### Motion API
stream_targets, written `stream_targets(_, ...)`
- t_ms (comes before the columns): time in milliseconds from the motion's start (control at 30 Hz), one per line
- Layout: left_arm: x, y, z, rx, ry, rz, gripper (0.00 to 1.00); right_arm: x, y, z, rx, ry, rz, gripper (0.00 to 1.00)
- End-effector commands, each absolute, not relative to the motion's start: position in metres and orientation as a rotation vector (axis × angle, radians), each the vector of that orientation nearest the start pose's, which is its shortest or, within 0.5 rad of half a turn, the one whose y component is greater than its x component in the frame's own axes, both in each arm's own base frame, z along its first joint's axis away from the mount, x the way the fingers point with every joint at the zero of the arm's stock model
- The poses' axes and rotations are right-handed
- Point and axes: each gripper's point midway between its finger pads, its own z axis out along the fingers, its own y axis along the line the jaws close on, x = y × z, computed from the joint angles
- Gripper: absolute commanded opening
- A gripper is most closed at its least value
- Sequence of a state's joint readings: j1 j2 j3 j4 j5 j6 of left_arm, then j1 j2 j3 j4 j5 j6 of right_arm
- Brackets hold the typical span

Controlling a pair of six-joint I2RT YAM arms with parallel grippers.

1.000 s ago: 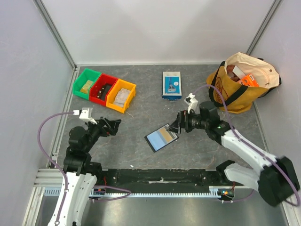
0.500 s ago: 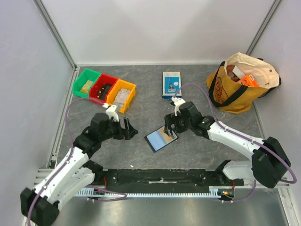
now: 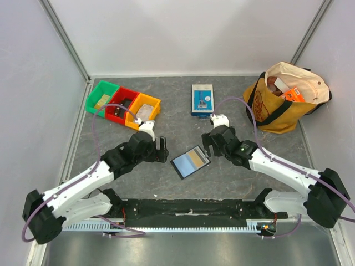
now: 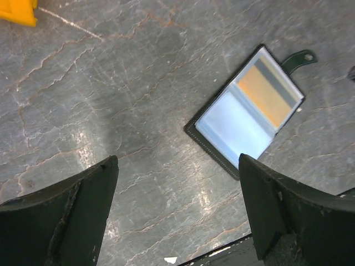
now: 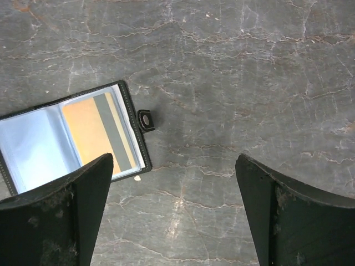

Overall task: Take the credit cards out of the card holder
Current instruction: Remove the credit card from the card holder.

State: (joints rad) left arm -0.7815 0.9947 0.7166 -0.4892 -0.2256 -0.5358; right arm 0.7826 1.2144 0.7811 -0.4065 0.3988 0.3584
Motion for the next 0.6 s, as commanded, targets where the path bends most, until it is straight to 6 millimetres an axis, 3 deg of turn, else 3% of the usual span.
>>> stream_targets(0, 0.215, -0.194, 0.154, 0.098, 2.173, -0.573, 0.95, 0.258, 0.196, 0.121, -0.312, 2.246, 0.219, 0.96)
stream_targets(167, 0.210, -0.184, 0.145, 0.074, 2.190, -0.545, 0.93, 0.258, 0.223, 0.117, -0.305, 2.259, 0.353, 0.91)
stream_targets(233, 0.209, -0.185, 0.141, 0.094, 2.219, -0.529, 0.85, 0.258, 0.231, 0.109, -0.316, 2.284, 0.366, 0.88)
stream_targets(567, 0.206, -0.221, 0.112, 0.121, 2.391, -0.542, 0.72, 0.250, 0.239, 0.063, -0.375, 2.417, 0.332, 0.82)
